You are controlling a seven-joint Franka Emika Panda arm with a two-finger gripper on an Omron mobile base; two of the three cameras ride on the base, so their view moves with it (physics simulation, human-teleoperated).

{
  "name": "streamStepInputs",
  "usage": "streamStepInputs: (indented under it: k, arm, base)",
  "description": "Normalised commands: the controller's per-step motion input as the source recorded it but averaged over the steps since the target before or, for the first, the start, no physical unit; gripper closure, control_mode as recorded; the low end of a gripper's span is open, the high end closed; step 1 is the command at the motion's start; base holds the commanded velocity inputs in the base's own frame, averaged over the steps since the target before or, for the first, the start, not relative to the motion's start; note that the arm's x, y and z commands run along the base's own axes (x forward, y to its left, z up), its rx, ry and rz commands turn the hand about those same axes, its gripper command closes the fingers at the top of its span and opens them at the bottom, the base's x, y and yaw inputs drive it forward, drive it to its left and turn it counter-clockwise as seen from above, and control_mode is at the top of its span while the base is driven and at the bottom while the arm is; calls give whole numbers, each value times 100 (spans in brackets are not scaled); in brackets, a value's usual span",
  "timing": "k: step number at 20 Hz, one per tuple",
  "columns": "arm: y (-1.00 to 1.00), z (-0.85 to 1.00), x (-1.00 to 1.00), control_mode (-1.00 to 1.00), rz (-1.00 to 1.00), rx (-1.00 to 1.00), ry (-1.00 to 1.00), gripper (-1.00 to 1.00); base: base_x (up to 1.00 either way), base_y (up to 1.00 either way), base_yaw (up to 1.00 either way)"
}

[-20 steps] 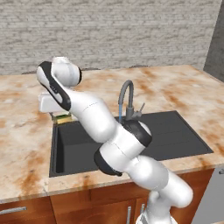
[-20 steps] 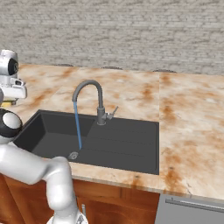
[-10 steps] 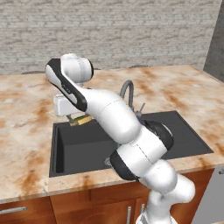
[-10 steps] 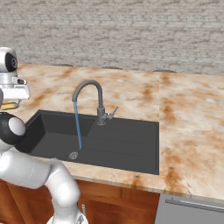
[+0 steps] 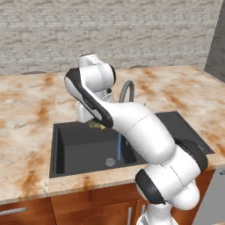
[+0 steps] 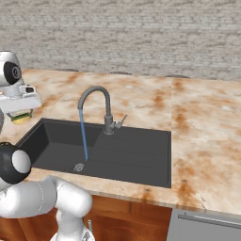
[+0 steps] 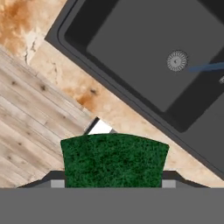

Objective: Soak the sponge with water for a few seconds and then drop it inside the sink.

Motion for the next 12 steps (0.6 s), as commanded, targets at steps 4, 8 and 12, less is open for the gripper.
streamStepInputs:
  k: [4,8,12]
  arm:
    - [-13,-14,0,-100,-1,0,-28,100]
    - [-1,-12,0,-100,-12,0,-15,100]
    - [0,-10,6,-100,-16,0,-11,100]
  base:
    - [0,0,0]
    - [0,0,0]
    - [0,0,0]
